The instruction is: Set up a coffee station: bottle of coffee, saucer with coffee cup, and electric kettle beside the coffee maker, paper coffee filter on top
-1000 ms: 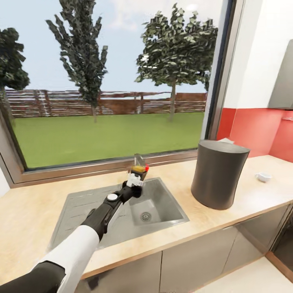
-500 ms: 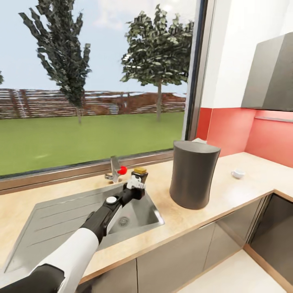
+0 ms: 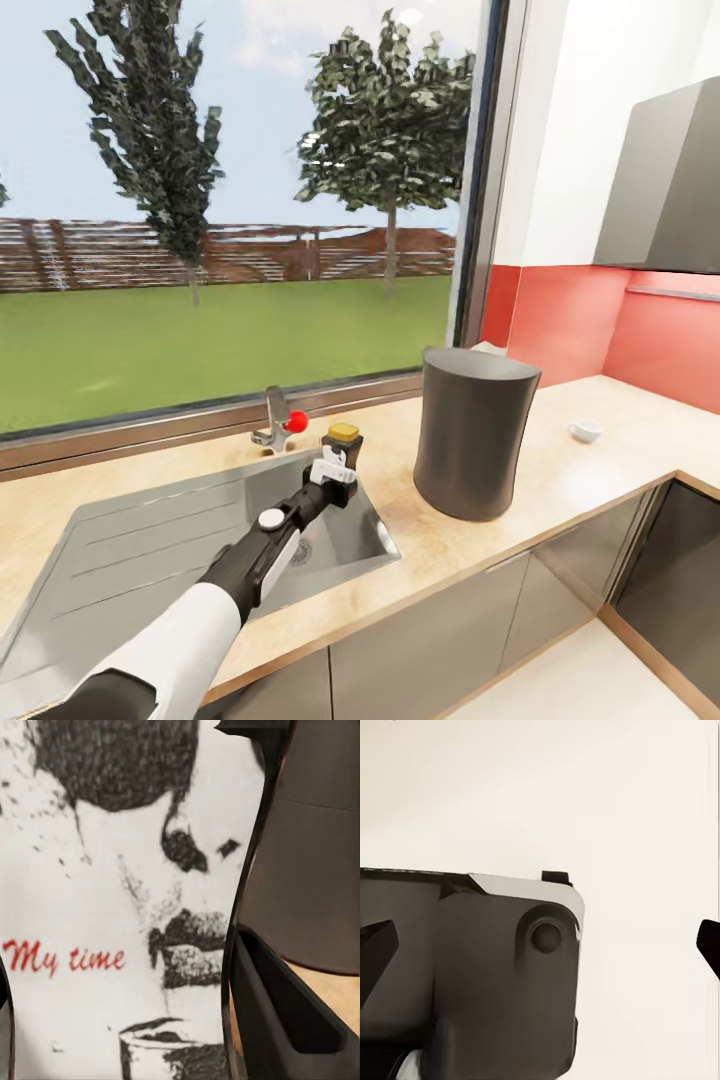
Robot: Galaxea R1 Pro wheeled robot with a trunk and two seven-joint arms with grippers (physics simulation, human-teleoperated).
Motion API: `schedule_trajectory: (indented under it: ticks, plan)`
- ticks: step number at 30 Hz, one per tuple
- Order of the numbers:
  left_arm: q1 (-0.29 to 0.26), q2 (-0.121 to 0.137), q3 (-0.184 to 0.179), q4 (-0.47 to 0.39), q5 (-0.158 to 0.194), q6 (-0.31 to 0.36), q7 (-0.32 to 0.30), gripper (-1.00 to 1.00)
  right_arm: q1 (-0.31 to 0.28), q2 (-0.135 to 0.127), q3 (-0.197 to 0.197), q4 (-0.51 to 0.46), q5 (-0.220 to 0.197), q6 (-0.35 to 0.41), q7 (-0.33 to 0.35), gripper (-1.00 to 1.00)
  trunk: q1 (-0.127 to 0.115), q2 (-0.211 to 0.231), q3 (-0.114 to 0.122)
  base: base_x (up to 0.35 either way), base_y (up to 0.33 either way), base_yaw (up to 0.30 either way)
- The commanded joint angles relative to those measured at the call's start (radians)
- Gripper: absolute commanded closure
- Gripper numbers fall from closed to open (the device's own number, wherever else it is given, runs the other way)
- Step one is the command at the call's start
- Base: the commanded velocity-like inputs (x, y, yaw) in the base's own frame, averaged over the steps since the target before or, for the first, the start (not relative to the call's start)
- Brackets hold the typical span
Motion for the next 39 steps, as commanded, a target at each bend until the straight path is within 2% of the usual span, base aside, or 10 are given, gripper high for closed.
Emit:
schedule_trajectory:
  ticks: [1, 11, 17, 23, 39]
  plan:
    - [0.0, 0.0, 0.0, 0.006, 0.001, -0.014, -0.001, 1.0, 0.0, 0.0, 0.009, 0.0, -0.009, -0.002, 0.0, -1.0, 0.001, -0.001, 0.0, 0.231, -0.136, 0.0]
    - [0.0, -0.001, 0.003, 0.019, 0.001, -0.028, 0.0, 1.0, 0.0, -0.003, 0.009, 0.0, -0.01, -0.002, -0.001, -1.0, 0.001, -0.001, 0.0, 0.274, -0.178, 0.0]
    - [0.0, 0.0, 0.005, 0.062, 0.001, -0.056, 0.0, 1.0, 0.0, -0.004, 0.009, 0.0, -0.01, -0.004, -0.001, -1.0, 0.001, -0.001, 0.0, 0.266, -0.173, 0.0]
    - [0.002, 0.0, 0.005, 0.115, 0.001, -0.107, 0.0, 1.0, 0.0, -0.004, 0.009, 0.0, -0.01, -0.004, -0.001, -1.0, 0.001, -0.001, 0.0, 0.04, -0.022, 0.0]
    - [0.017, -0.015, 0.002, 0.129, 0.001, -0.112, 0.0, 1.0, 0.0, -0.004, 0.009, 0.0, -0.01, -0.003, -0.001, -1.0, 0.001, -0.001, 0.0, 0.103, -0.035, 0.0]
